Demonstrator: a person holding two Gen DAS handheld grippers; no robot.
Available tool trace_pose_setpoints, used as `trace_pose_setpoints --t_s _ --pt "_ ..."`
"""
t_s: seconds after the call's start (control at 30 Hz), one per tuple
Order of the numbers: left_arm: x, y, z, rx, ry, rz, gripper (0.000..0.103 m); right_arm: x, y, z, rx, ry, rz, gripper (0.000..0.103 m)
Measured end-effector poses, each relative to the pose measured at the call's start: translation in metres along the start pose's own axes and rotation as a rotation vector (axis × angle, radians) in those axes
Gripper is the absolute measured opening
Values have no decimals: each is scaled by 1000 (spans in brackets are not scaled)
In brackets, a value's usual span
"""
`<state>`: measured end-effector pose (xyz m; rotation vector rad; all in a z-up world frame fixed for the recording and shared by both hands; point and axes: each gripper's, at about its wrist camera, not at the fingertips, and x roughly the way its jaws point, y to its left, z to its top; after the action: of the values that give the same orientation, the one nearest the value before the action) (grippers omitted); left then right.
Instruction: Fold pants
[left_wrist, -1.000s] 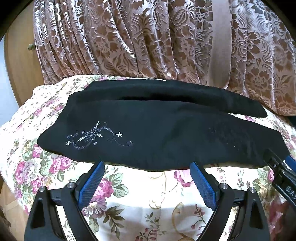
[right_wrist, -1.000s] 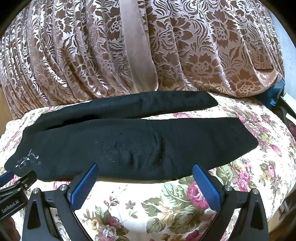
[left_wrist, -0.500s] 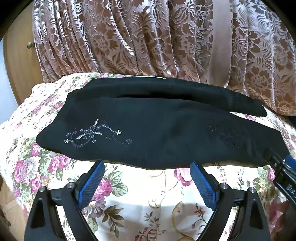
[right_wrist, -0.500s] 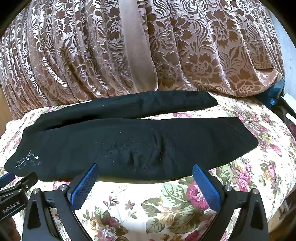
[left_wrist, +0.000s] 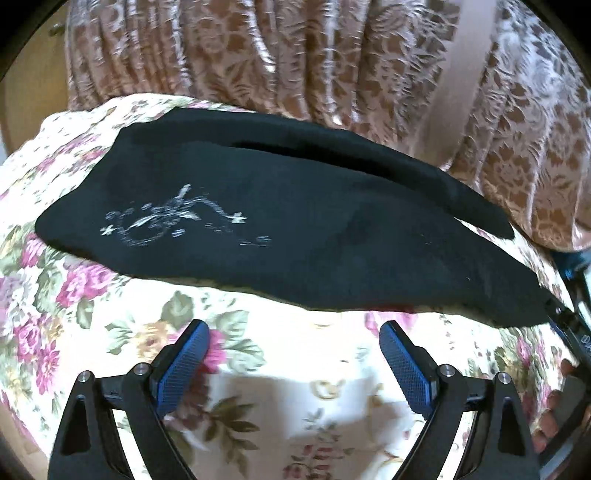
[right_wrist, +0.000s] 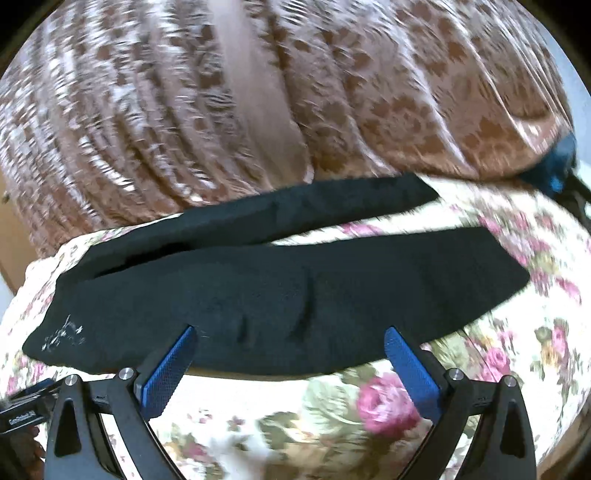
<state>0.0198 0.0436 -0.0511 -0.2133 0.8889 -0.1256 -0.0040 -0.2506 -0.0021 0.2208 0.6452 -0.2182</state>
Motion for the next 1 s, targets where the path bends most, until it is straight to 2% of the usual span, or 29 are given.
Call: trace_pose_setpoints --t_s 0.1,0.23,0.33,0.47,0.6,0.77,0.83,1.0 --pt "3 25 7 -95 32 -58 94 9 -31 0 95 56 -4 103" --pt "1 64 13 -286 -5 -154 94 14 -80 -1 255 86 12 101" --pt "-1 89 15 -377 -47 -149 94 17 -114 -3 381 99 43 95" --pt "2 111 18 -432 -79 -136 92 23 -156 -9 551 111 50 88" --pt "6 124 22 -451 -105 -137 89 33 -186 -17 672 119 82 70" --pt "11 146 30 -490 -125 -193 89 46 -206 -16 736 96 126 57" --pt "13 154 33 -498 -140 -197 89 52 -211 -15 755 95 140 49" --pt "21 171 35 -524 -162 -221 89 71 -219 -9 789 81 186 38"
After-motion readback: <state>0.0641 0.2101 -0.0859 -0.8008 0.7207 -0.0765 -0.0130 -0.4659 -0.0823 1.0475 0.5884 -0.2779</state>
